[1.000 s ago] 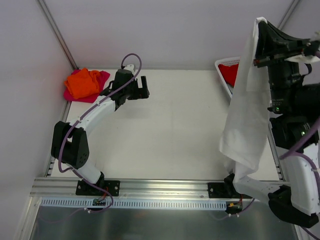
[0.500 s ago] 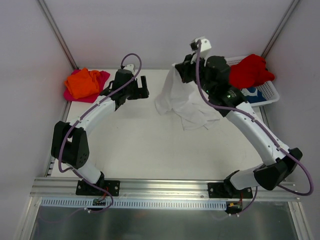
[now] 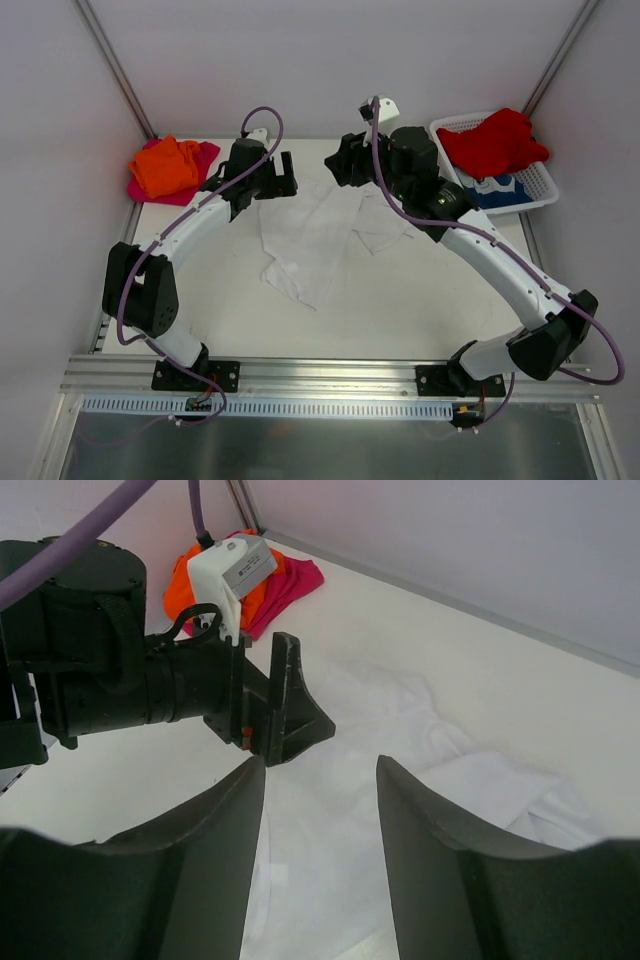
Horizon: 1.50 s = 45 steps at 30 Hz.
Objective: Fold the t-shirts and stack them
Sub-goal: Move the tshirt to the center of the board, then flatten out the tshirt
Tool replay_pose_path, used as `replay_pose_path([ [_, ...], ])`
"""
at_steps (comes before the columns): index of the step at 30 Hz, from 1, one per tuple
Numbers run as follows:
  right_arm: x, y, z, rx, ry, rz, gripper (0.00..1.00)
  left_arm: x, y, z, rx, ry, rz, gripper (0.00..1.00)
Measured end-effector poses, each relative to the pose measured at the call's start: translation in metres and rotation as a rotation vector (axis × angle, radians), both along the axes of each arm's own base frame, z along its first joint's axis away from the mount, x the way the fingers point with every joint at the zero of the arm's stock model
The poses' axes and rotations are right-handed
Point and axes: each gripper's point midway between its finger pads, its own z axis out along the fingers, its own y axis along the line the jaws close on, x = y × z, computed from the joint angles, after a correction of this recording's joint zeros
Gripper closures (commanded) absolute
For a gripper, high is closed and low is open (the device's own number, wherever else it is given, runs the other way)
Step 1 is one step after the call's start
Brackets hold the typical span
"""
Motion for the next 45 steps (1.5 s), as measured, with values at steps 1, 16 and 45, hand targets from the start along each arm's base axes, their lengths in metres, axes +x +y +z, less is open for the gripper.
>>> replay_pose_path([
  [1, 0.001, -0.002, 0.0, -0.001, 0.001, -0.006, 0.49, 0.0, 0.0, 0.0, 0.0, 0.0, 0.0, 0.01],
  [16, 0.014, -0.017, -0.055, -0.06, 0.116, -0.09, 0.5, -0.01, 0.004, -0.043, 0.021, 0.095, 0.015, 0.01],
  [45, 0.001, -0.046, -0.09, -0.072, 0.225, -0.146, 0.52, -0.057, 0.017, -0.144, -0.03, 0.323, 0.164, 0.38],
])
